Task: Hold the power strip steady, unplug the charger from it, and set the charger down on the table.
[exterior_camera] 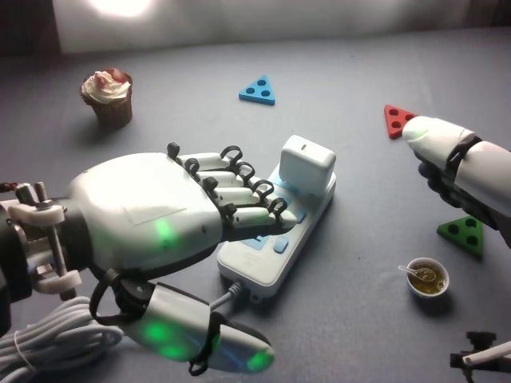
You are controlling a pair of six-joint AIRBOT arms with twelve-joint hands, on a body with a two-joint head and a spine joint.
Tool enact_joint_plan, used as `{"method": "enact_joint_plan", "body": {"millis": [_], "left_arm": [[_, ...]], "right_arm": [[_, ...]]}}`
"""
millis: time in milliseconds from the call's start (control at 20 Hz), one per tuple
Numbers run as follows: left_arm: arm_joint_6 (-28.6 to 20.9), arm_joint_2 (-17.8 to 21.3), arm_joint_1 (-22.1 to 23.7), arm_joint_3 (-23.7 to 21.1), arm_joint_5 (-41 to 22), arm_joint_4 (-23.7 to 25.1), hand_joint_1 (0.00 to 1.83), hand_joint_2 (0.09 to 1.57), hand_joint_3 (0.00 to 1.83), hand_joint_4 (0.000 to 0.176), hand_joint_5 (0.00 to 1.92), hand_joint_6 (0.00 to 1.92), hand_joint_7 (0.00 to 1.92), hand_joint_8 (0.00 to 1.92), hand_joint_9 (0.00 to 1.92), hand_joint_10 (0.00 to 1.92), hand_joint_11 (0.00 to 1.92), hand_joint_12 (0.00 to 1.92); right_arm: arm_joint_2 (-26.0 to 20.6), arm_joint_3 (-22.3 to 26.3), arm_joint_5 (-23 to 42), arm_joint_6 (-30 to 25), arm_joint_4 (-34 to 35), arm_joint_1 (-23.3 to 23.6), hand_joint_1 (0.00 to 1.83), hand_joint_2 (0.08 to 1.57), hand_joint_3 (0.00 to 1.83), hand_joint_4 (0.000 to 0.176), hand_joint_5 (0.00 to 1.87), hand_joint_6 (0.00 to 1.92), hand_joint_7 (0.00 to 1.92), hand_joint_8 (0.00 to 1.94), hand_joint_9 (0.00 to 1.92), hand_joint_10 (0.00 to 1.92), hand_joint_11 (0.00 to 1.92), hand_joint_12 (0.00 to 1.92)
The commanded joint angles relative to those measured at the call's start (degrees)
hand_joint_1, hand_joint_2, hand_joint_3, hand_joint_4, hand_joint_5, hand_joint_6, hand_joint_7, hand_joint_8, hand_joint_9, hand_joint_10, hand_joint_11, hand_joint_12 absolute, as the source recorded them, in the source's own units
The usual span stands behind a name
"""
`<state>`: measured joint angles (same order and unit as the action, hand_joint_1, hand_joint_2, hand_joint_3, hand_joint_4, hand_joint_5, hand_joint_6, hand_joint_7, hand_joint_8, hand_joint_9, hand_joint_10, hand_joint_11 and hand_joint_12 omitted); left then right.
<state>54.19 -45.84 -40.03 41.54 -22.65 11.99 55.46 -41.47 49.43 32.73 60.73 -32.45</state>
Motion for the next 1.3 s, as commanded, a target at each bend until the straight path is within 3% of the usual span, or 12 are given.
{"method": "enact_joint_plan", "body": {"millis": [0, 450, 650, 950, 1150, 1250], "left_arm": [[0.02, -0.29, 0.81, 0.02, -5.61, -0.56, 0.00, 0.95, 0.02, 0.000, 0.23, 0.00, 0.24, 0.00, 0.23, 0.00, 0.11, 0.21], [0.02, -1.24, 1.46, 0.52, -1.68, -2.52, 0.00, 0.95, 0.01, 0.000, 0.24, 0.01, 0.26, 0.00, 0.24, 0.00, 0.13, 0.21], [1.85, -4.29, 1.45, 2.40, 0.20, -5.27, 0.00, 0.96, 0.01, 0.000, 0.23, 0.00, 0.24, 0.00, 0.22, 0.00, 0.11, 0.19], [3.92, -9.30, 0.93, 6.18, 0.32, -8.18, 0.00, 0.96, 0.01, 0.000, 0.23, 0.00, 0.24, 0.00, 0.23, 0.00, 0.11, 0.19], [3.92, -10.44, -0.78, 7.20, -0.32, -8.79, 0.00, 0.97, 0.00, 0.000, 0.22, 0.00, 0.23, 0.00, 0.21, 0.00, 0.11, 0.18], [3.92, -10.96, -1.92, 7.83, -1.18, -9.12, 0.00, 0.97, 0.00, 0.000, 0.22, 0.01, 0.23, 0.00, 0.22, 0.01, 0.12, 0.18]], "right_arm": [[-0.50, -0.15, 4.33, -1.69, -4.22, 0.50, 0.00, 0.95, 0.01, 0.000, 0.13, 0.00, 0.16, 0.00, 0.15, 0.01, 0.09, 0.12], [0.70, -1.02, 6.03, -2.66, -5.14, 0.50, 0.00, 0.96, 0.01, 0.000, 0.12, 0.00, 0.14, 0.00, 0.14, 0.00, 0.09, 0.11], [2.60, -2.44, 7.05, -2.51, -5.39, 0.73, 0.06, 0.97, 0.01, 0.000, 0.11, 0.00, 0.12, 0.00, 0.13, 0.00, 0.09, 0.10], [7.97, -7.93, 7.49, -1.48, -7.29, 2.72, 0.48, 0.98, 0.00, 0.000, 0.15, 0.01, 0.18, 0.01, 0.17, 0.01, 0.14, 0.12], [9.10, -8.73, 6.70, -0.62, -6.08, 5.14, 0.83, 0.94, 0.00, 0.000, 0.17, 0.01, 0.20, 0.01, 0.18, 0.01, 0.13, 0.13], [9.10, -8.71, 5.65, 0.03, -4.84, 6.35, 0.90, 0.93, 0.00, 0.000, 0.17, 0.00, 0.21, 0.00, 0.21, 0.00, 0.14, 0.17]]}}
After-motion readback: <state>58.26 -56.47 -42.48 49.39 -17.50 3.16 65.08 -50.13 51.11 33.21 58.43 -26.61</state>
